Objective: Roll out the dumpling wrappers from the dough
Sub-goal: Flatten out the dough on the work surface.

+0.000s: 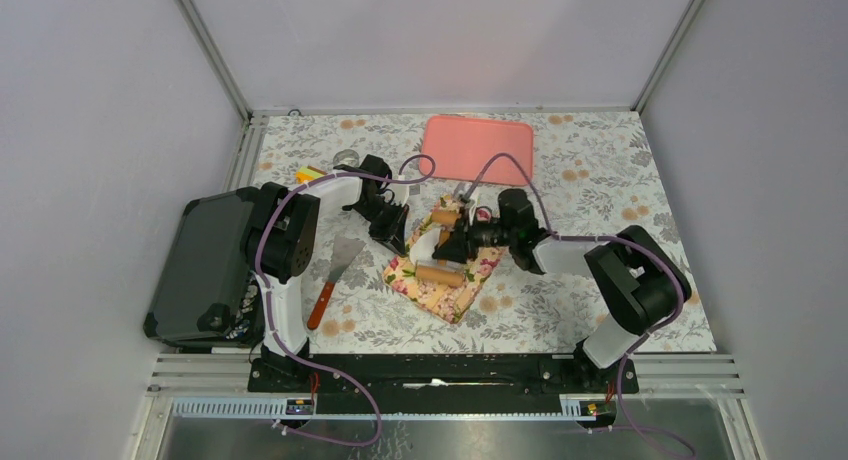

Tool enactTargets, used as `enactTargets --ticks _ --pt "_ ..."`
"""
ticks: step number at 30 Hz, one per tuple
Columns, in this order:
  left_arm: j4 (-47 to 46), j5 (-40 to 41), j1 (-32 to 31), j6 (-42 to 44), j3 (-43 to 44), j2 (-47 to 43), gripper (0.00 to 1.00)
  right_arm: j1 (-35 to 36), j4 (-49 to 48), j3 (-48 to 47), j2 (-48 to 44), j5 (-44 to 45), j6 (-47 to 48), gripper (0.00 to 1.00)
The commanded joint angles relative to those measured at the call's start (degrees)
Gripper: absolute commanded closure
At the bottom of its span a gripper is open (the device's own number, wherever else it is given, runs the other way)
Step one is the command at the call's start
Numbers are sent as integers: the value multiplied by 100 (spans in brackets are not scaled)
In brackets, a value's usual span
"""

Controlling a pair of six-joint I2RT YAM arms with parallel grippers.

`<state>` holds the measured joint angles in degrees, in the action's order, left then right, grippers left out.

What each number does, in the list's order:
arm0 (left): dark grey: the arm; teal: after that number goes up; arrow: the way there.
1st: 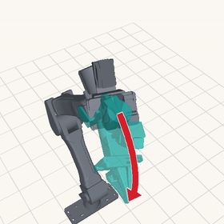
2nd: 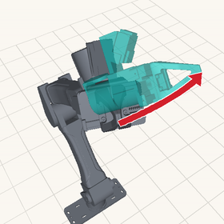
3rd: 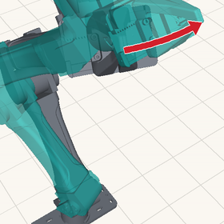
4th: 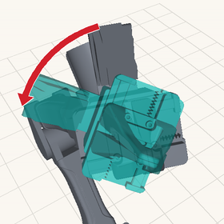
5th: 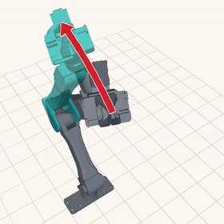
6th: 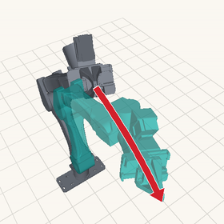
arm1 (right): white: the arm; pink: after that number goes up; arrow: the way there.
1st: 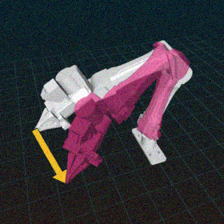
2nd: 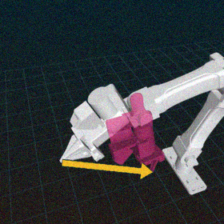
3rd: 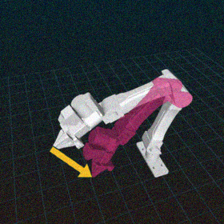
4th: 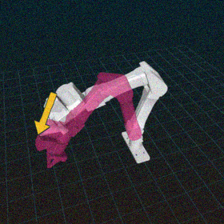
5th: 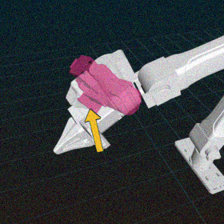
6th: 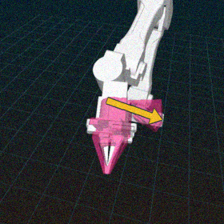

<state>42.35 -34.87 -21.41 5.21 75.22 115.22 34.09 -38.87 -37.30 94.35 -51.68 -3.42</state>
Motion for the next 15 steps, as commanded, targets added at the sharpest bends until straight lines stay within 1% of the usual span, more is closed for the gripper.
enactTargets --ticks 1,5,9,12,15 --pt "-138 690 32 208 -254 205 100 -627 -1447 -390 -140 191 -1801 100" --pt "-135 684 32 213 -254 210 100 -660 -1468 -349 100 884 -1431 100" --pt "-140 680 32 208 -249 204 100 -628 -1456 -254 699 1105 -1107 100" --pt "-139 680 32 215 -262 201 100 -540 -943 -158 891 1210 -612 100" --pt "-139 677 32 208 -261 203 100 -385 -532 51 814 1177 -234 100"
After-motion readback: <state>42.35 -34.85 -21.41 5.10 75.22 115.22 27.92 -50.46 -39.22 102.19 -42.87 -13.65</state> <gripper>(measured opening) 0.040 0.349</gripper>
